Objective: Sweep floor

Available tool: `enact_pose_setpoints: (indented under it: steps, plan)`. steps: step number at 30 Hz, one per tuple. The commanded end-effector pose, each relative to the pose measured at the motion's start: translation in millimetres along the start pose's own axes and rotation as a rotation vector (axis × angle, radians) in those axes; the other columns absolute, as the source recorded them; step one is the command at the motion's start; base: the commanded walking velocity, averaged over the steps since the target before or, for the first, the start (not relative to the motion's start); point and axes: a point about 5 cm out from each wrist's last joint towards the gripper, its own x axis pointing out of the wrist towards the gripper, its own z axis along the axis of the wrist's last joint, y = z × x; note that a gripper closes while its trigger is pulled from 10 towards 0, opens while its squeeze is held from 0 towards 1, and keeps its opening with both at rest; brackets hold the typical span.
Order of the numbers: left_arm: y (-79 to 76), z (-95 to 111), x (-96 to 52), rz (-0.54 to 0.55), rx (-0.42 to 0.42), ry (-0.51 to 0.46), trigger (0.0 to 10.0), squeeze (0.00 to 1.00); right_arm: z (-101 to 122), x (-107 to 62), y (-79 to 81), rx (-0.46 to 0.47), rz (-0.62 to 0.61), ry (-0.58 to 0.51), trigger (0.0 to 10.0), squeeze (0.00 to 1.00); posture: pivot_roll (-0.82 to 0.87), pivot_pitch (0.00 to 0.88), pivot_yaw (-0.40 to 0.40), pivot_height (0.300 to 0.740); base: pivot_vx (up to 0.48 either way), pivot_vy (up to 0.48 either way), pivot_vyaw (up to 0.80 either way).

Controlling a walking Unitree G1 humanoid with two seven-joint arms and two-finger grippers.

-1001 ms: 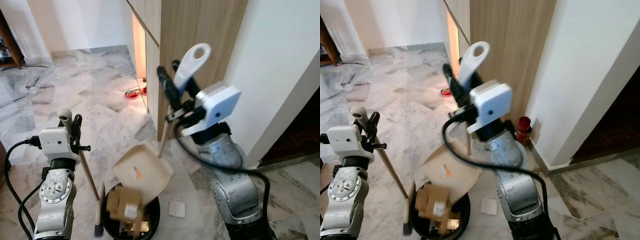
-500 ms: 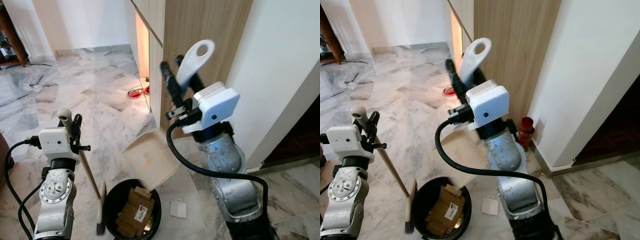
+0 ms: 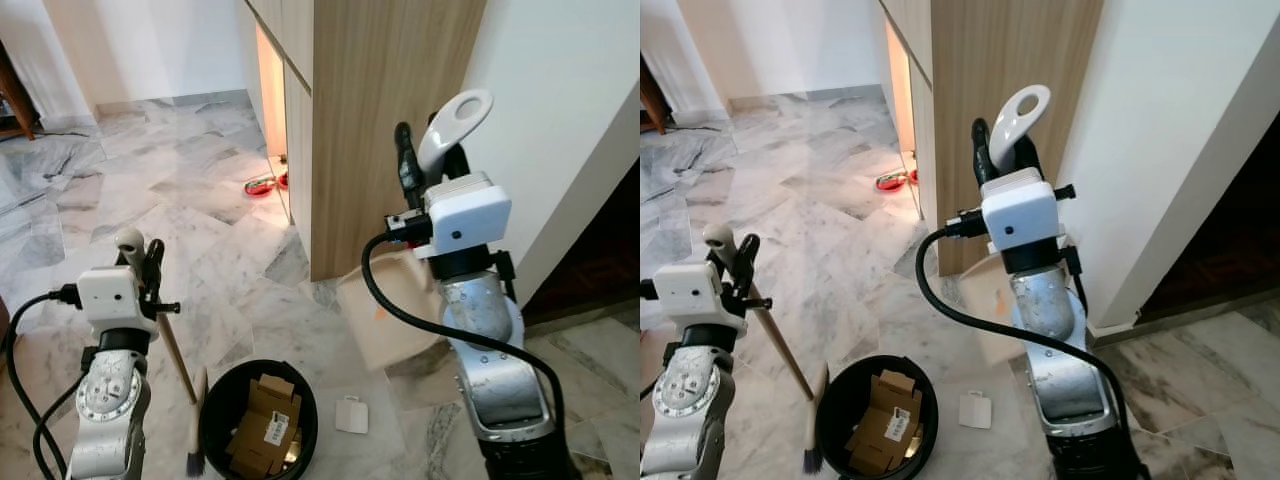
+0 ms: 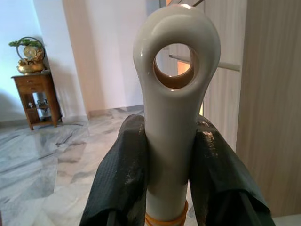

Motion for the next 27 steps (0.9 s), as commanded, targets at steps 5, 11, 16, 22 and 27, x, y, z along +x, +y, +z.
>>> enact_pose_setpoints:
  steps: [5, 11, 16, 22, 27]
  plan:
    - [-16.9, 13, -5.6, -0.056, -0.046, -0.054, 10.0, 0.00, 10, 2.3, -0.6, -0.022, -0.014, -0.074, 10.0, 0.00, 0.10, 0.000, 0.005, 0.740, 0.000, 0.000, 0.00]
    - [-25.3, 10, -6.9, -0.062, -0.044, -0.044, 10.0, 0.00, 8, 3.3, 1.3, 0.009, -0.012, -0.058, 10.0, 0.00, 0.11, 0.000, 0.003, 0.740, 0.000, 0.000, 0.00]
    - [-24.1, 12, -4.3, -0.051, -0.051, -0.051, 10.0, 0.00, 6, 3.8, 1.4, 0.007, -0.012, -0.046, 10.0, 0.00, 0.10, 0.000, 0.004, 0.740, 0.000, 0.000, 0.00]
    - [-23.1, 11, -5.4, -0.044, -0.051, -0.046, 10.0, 0.00, 3, 2.5, 0.2, -0.002, -0.003, -0.033, 10.0, 0.00, 0.09, 0.000, 0.001, 0.740, 0.000, 0.000, 0.00]
    - [-22.9, 11, -5.6, -0.034, -0.048, -0.046, 10.0, 0.00, 2, 2.8, -0.6, 0.005, -0.005, -0.028, 10.0, 0.00, 0.10, 0.000, -0.001, 0.740, 0.000, 0.000, 0.00]
